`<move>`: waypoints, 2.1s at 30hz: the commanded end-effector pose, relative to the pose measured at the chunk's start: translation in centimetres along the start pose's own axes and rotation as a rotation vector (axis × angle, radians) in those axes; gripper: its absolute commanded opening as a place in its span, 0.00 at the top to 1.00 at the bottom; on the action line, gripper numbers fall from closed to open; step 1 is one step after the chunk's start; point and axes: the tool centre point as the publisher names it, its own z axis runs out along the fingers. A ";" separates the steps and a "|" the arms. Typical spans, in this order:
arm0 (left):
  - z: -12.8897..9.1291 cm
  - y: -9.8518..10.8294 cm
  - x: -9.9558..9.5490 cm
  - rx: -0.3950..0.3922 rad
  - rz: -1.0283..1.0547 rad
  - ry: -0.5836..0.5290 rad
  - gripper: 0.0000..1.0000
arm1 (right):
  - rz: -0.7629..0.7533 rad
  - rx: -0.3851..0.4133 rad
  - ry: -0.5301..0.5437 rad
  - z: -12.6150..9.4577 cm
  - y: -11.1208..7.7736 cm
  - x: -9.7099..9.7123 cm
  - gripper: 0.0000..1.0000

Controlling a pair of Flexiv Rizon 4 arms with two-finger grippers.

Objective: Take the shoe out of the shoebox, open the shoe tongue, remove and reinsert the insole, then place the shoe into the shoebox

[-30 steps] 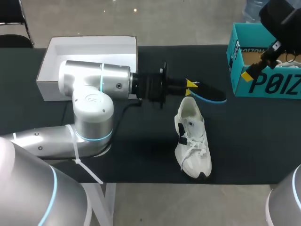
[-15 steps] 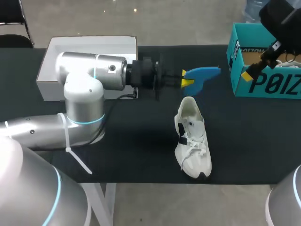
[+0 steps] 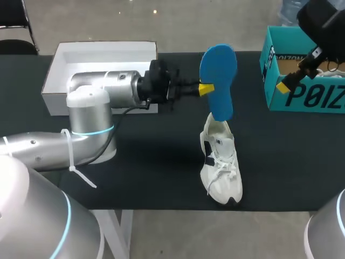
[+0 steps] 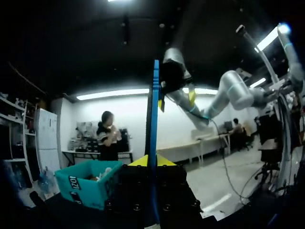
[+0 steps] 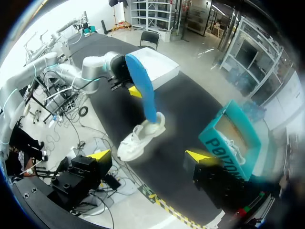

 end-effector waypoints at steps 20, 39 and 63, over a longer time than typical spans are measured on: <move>-0.2 -0.9 -1.0 0.296 -0.911 -0.064 1.00 | 0.001 0.007 0.002 0.1 0.3 -0.1 0.00; -3.2 0.4 -0.2 0.147 -1.390 -0.024 1.00 | 0.001 0.007 0.002 0.1 0.3 -0.1 0.00; -3.3 3.3 -0.6 0.131 -1.458 -0.039 1.00 | 0.001 0.007 0.002 0.1 0.3 -0.1 0.00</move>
